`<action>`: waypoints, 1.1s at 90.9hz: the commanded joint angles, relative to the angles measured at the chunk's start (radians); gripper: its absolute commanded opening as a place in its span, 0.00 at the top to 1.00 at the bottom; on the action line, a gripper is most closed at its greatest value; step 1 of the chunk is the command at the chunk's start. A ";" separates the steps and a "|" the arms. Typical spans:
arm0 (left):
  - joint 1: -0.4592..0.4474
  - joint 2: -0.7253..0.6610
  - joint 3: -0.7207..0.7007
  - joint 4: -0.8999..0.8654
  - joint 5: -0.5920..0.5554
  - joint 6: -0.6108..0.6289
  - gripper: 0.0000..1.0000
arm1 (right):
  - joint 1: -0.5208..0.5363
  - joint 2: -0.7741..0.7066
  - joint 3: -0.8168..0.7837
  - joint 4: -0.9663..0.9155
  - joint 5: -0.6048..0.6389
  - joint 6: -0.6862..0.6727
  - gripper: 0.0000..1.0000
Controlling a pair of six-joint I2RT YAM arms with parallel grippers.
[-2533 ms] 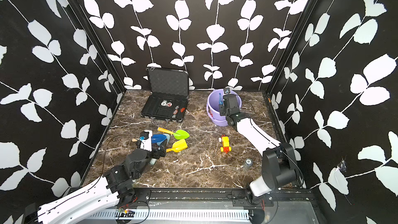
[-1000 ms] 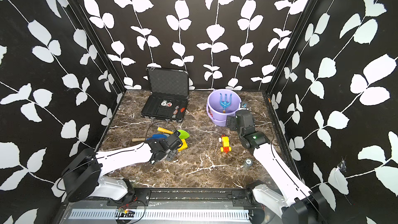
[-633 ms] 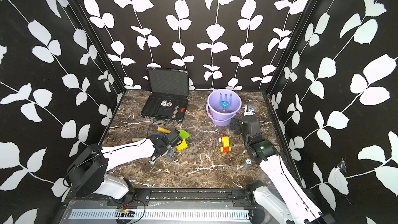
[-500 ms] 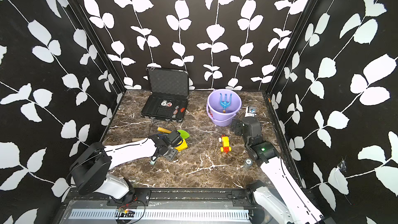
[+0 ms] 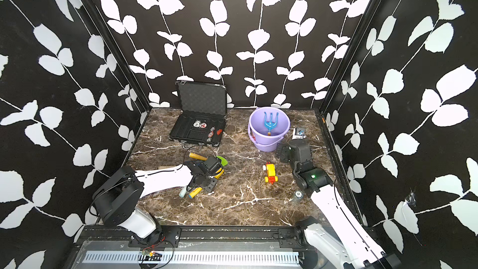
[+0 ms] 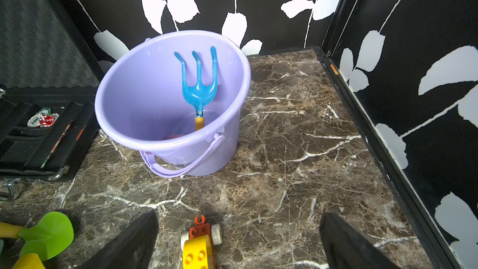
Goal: Organize the gardening tools
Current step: Pick up the gardening tool from the center of the board.
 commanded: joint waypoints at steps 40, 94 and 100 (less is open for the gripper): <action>-0.064 0.134 0.039 0.130 0.104 0.003 0.60 | -0.002 -0.029 0.003 0.011 -0.045 0.036 0.01; -0.173 0.066 -0.082 0.011 0.038 -0.135 0.51 | -0.001 -0.033 -0.013 0.023 -0.114 0.068 0.01; -0.175 0.058 -0.101 0.010 0.044 -0.140 0.53 | -0.001 -0.033 -0.017 0.026 -0.119 0.072 0.01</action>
